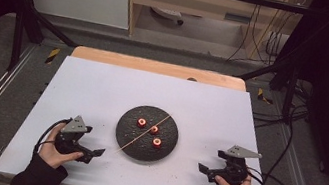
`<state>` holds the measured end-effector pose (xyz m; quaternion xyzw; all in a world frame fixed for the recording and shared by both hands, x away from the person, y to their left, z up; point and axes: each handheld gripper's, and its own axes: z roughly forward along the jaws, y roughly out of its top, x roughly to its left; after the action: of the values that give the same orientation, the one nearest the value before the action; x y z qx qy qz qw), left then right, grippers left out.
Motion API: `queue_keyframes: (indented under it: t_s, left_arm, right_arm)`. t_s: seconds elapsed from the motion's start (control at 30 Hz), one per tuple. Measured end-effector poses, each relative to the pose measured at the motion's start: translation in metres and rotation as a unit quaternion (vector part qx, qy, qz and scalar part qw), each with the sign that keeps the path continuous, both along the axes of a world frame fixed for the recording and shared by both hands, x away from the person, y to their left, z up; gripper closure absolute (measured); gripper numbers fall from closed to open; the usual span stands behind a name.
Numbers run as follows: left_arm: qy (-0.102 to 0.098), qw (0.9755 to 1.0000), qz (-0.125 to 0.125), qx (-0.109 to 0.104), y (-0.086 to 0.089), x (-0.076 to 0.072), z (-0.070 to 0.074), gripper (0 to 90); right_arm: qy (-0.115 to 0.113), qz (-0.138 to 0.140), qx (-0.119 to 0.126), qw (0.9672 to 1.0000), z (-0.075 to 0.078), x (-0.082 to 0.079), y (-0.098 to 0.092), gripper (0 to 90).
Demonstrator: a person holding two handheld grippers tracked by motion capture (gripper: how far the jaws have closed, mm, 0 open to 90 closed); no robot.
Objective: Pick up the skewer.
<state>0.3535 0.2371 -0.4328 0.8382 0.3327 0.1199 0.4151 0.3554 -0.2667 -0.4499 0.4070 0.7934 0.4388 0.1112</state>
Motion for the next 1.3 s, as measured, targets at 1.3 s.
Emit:
queue_keyframes:
  t_s: [1.3]
  left_arm:
    - [0.029,0.9976,-0.025,0.057,-0.080,0.035,0.028,12.9]
  right_arm:
    - [0.008,0.001,0.000,1.0000,-0.001,0.000,0.001,0.7]
